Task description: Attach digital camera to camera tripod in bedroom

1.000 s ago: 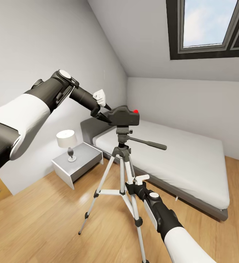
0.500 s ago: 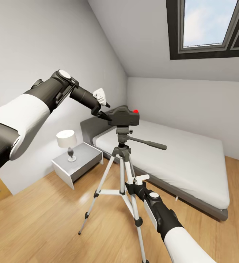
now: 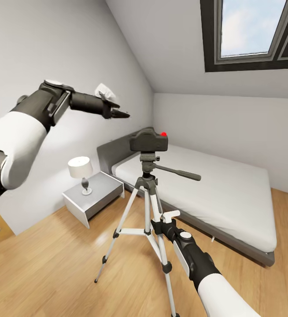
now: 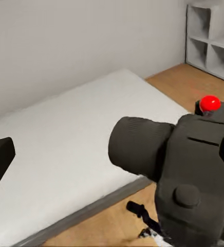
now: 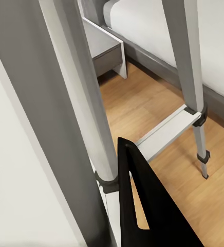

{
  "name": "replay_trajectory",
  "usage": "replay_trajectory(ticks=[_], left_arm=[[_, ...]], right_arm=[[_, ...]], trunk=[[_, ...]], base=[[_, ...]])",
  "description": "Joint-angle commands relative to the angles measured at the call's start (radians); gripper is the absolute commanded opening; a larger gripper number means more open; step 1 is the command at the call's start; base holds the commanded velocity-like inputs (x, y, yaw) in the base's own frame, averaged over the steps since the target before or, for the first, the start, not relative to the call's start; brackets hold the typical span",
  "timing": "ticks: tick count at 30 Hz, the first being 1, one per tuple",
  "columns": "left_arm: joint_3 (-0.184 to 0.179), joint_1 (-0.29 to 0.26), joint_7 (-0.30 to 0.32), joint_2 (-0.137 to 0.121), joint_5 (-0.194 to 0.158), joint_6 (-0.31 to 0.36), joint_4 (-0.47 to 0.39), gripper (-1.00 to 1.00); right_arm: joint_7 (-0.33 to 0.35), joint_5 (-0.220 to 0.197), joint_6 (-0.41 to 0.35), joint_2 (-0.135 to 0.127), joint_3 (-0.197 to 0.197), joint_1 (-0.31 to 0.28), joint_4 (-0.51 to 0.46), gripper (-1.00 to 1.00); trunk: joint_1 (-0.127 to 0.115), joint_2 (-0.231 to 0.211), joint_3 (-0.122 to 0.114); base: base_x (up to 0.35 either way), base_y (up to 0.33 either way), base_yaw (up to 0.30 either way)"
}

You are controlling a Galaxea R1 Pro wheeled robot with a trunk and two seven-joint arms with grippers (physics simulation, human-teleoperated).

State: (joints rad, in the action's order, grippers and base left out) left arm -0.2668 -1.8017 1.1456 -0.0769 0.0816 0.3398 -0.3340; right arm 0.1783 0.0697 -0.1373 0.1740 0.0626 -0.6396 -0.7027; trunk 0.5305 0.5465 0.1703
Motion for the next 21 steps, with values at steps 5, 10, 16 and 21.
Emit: replay_trajectory(ticks=[5, 10, 16, 21], left_arm=[[0.17, -0.001, -0.054, -0.045, -0.02, 0.116, 0.003, 1.0], [0.248, 0.0, -0.089, -0.078, -0.033, 0.182, 0.024, 1.0], [0.27, 0.001, -0.211, -0.142, -0.039, 0.286, 0.171, 1.0], [0.273, 0.005, -0.309, -0.208, -0.041, 0.369, 0.282, 1.0]], right_arm=[[0.005, 0.058, -0.005, 0.0, 0.0, 0.0, 0.0, -1.0], [0.005, 0.058, -0.005, 0.0, -0.001, 0.0, 0.0, -1.0], [0.006, 0.058, -0.005, 0.0, -0.001, 0.0, 0.0, -1.0], [0.007, 0.057, -0.005, 0.0, -0.001, 0.0, 0.0, -1.0]], trunk=[[0.001, 0.001, 0.002], [0.001, 0.001, 0.002], [0.001, 0.001, 0.002], [0.001, 0.001, 0.002]], base=[[0.0, 0.0, 0.0], [0.0, 0.0, 0.0], [0.0, 0.0, 0.0], [0.0, 0.0, 0.0]])
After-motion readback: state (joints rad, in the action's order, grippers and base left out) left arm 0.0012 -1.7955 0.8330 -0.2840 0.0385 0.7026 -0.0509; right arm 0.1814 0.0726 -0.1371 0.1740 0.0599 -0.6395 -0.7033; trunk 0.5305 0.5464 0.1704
